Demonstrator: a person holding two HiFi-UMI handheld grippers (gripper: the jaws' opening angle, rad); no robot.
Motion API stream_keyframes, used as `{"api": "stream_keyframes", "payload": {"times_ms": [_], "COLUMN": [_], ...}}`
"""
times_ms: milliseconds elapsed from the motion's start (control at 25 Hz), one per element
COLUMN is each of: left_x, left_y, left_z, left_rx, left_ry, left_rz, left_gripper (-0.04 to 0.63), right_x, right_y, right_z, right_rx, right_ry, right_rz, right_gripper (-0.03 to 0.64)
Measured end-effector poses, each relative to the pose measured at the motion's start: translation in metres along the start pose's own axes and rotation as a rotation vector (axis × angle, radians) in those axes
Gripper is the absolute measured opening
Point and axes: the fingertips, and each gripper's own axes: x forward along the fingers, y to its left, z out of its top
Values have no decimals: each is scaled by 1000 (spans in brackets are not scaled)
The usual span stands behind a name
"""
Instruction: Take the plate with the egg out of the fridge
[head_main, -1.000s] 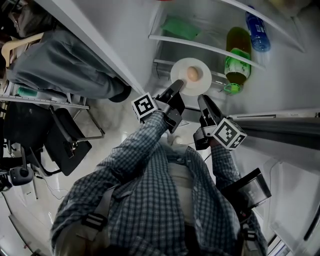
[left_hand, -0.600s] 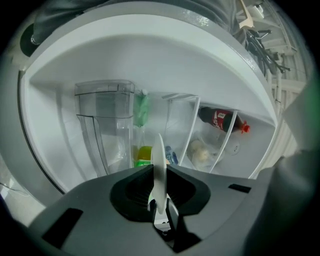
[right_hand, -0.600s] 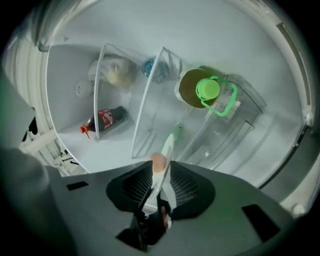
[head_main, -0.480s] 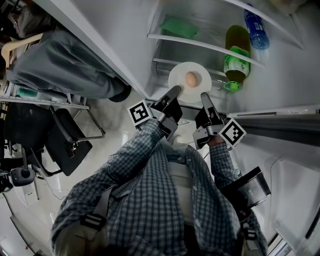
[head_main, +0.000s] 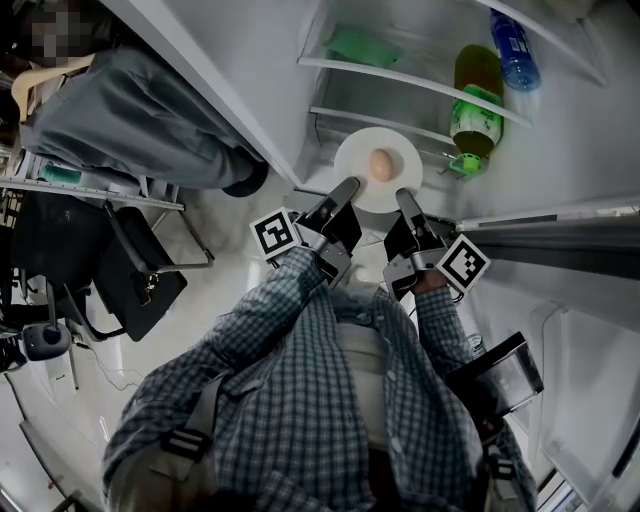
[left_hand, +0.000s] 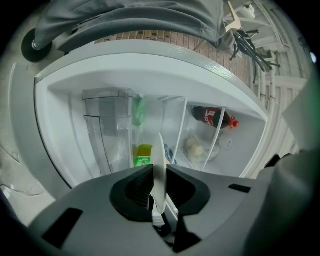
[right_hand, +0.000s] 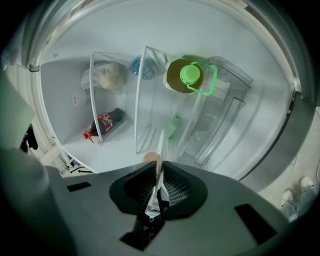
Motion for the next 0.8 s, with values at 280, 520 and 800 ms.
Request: {"api": "stream_keyframes", "payload": {"times_ms": [280, 520, 800], "left_x": [-17, -25, -35], "left_y": [-5, -4, -8], "left_z": [-13, -28, -30], "left_rx": [8, 11, 9], "left_ry": [-42, -72, -100], "left_rz": [-1, -2, -1], "left_gripper": [64, 58, 58], "right_x": [-14, -29, -30], "right_y": [8, 6, 12], "right_z": [-10, -14, -22], "right_rx": [-44, -70, -85], "right_ry": [50, 85, 120], "right_rz": [7, 5, 34], "right_gripper": [48, 48, 48]}}
